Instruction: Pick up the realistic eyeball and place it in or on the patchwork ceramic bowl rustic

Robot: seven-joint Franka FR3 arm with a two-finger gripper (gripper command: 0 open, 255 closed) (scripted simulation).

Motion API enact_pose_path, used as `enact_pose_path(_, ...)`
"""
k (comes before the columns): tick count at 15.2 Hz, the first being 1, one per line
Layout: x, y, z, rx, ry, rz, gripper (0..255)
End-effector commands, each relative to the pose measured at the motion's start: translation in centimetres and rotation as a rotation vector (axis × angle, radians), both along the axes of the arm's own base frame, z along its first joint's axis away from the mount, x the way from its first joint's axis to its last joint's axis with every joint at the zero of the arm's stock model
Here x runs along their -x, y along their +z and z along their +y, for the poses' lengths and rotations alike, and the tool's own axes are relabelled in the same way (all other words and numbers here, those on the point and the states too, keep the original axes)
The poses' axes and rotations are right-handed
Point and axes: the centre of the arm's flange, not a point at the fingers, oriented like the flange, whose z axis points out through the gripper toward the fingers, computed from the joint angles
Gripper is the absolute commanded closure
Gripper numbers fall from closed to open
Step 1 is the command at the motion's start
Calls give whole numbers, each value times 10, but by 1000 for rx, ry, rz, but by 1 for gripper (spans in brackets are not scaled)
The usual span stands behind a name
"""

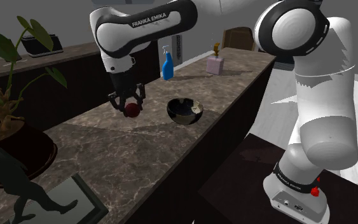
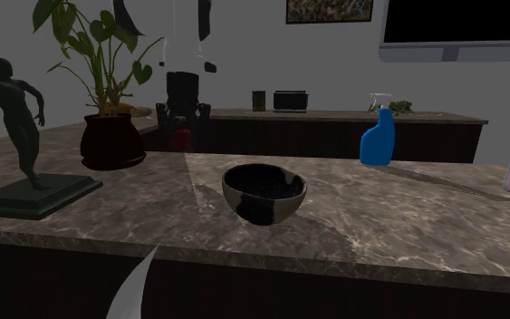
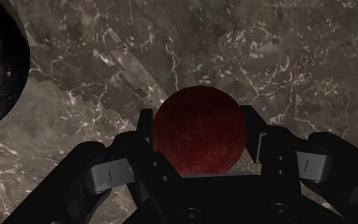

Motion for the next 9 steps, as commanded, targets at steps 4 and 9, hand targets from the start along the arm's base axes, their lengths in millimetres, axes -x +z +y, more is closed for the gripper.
enact_pose_path(4,1,27,0,0,0,0,255)
enact_pose_path(9,1,53,0,0,0,0,255)
